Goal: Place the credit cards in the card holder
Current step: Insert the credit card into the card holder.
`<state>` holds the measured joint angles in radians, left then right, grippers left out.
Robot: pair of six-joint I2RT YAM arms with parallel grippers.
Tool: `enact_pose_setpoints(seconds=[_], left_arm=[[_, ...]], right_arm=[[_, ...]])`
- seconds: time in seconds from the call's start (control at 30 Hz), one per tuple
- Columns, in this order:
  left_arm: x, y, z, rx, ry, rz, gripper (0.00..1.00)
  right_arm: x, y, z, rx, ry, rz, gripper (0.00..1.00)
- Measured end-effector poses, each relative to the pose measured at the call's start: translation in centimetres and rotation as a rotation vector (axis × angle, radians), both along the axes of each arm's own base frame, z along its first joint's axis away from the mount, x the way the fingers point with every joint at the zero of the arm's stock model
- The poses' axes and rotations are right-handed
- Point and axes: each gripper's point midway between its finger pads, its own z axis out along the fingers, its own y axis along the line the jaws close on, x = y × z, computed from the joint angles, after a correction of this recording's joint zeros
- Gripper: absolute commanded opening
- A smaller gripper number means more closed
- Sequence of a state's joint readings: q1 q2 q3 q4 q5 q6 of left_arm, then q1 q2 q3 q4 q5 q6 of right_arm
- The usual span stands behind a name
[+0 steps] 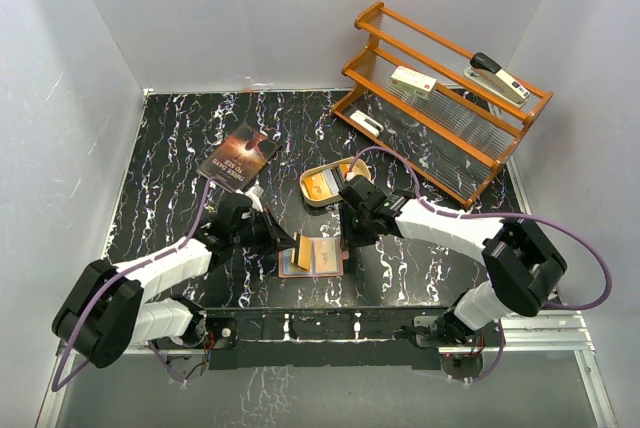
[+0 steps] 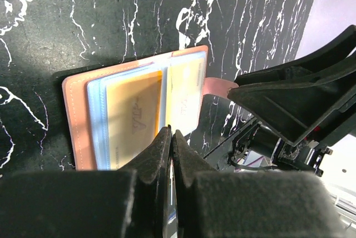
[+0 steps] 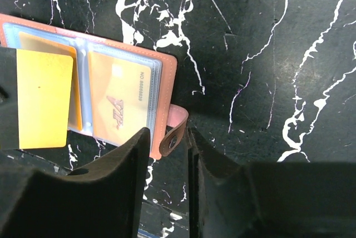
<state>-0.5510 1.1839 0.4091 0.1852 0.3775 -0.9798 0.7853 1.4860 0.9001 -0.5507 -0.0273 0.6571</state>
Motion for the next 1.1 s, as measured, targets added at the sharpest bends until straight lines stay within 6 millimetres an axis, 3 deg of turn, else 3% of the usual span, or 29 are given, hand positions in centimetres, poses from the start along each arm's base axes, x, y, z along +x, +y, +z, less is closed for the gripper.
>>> enact_pose_setpoints(seconds=[0.43,1.1], left_arm=[[0.1,-0.5,-0.3,-0.027,-0.005,-0.014,0.00],[-0.3,-0.6,-2.5,0.001,0.048,-0.022,0.00]], right_arm=[[-0.3,-1.3,-2.0,-0.067,0.018,-0.021,0.13],[-0.8,-2.1,-3.5,-0.085,0.020,-0.031,0.13]])
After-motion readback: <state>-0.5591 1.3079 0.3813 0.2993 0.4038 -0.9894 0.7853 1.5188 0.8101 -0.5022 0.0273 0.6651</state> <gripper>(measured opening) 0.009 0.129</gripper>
